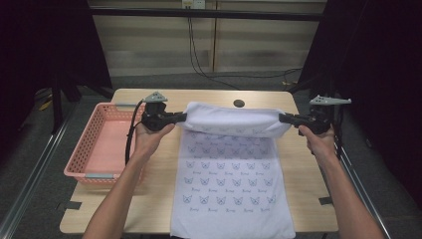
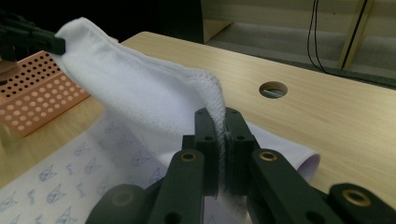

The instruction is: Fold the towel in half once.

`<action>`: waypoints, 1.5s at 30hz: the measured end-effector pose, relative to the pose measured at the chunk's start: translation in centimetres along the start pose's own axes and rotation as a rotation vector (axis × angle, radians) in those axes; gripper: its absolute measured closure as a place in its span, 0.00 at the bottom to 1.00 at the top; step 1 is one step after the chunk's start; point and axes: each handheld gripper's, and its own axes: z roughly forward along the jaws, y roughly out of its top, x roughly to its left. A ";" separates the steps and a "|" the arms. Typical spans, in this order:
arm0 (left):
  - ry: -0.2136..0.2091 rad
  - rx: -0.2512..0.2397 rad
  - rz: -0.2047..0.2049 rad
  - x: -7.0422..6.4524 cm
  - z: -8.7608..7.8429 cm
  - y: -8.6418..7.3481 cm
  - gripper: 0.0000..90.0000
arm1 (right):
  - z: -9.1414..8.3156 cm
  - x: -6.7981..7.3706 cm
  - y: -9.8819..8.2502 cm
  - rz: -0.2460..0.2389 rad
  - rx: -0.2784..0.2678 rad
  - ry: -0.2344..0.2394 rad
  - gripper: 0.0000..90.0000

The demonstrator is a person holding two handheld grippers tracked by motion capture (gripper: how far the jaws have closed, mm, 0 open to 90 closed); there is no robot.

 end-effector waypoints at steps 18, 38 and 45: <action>-0.130 0.054 0.065 -8.1 -6.5 -7.7 0.93 | -7.7 6.9 -4.3 -0.032 -0.025 0.149 0.96; -0.307 0.414 0.076 -10.7 -4.6 -16.2 0.72 | -9.2 11.5 -16.2 -0.021 0.304 0.197 0.71; -0.220 0.227 -0.010 -7.8 -3.9 -13.8 0.66 | -7.4 9.6 -15.2 -0.010 0.255 0.133 0.67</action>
